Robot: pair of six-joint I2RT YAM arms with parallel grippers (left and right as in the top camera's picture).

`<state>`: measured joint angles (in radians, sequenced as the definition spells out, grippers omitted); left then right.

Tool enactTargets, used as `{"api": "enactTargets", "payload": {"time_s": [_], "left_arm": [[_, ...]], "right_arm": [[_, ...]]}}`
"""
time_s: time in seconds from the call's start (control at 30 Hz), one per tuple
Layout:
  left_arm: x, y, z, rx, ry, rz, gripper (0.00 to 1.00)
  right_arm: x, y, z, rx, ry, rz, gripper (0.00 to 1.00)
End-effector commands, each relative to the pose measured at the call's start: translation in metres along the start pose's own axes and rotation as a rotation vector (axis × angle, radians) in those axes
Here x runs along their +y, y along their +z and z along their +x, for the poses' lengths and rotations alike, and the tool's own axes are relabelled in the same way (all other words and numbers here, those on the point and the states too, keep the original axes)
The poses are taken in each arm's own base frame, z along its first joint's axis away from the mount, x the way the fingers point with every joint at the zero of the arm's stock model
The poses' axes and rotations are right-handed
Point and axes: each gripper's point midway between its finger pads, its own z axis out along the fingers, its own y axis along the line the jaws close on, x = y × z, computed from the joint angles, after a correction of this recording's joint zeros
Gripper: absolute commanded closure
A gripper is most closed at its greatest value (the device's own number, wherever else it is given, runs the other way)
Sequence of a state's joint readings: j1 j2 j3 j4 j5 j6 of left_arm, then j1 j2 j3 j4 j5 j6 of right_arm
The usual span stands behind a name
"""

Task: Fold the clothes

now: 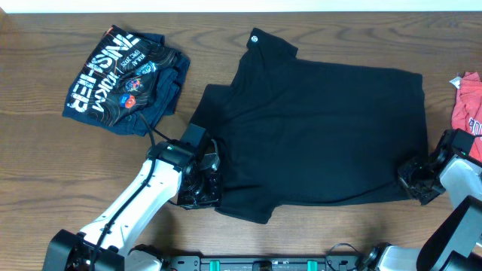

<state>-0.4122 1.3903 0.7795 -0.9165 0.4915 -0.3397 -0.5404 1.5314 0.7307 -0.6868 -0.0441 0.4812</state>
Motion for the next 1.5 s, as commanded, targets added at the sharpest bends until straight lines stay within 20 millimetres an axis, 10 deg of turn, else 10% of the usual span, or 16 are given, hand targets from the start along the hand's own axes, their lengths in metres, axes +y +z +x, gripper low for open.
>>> {"api": "enactTargets", "payload": {"time_s": [0.0,0.73,1.47], "left_arm": [[-0.003,-0.004,-0.002,-0.010,0.012,0.011,0.94],[-0.007,-0.007,-0.003,-0.011,0.017,0.029,0.94],[-0.071,-0.071,-0.078,-0.325,0.191,0.156,0.94]], "right_arm": [[-0.005,0.002,0.002,0.006,0.013,0.023,0.99],[0.011,-0.083,-0.022,-0.211,-0.003,-0.096,0.99],[0.047,-0.100,-0.061,-0.359,0.030,-0.276,0.99]]}}
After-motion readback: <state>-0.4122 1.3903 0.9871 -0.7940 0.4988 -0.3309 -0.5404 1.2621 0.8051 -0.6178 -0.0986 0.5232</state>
